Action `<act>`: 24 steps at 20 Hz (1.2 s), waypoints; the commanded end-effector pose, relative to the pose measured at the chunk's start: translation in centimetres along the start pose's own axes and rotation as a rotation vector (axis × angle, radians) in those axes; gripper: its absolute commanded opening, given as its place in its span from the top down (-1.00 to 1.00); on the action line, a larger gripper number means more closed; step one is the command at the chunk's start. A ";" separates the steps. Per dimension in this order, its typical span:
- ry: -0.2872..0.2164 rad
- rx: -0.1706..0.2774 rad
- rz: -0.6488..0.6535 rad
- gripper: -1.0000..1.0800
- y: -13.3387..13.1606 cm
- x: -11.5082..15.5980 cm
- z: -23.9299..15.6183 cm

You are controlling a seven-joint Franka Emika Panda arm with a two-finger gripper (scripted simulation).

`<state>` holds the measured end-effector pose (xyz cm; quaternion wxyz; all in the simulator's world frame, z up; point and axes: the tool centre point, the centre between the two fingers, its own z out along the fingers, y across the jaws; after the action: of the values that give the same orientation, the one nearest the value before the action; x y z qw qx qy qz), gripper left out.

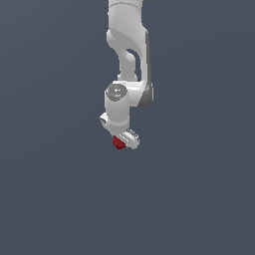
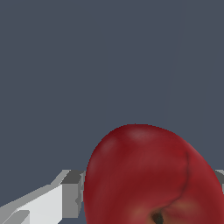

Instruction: Pick up the object and move it to a goal position.

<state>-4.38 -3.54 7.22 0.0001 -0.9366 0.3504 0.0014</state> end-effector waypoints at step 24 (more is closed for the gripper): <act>0.002 0.002 0.003 1.00 14.6 4.6 -21.3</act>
<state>-10.20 -16.93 27.36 0.0008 -0.9360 0.3520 0.0009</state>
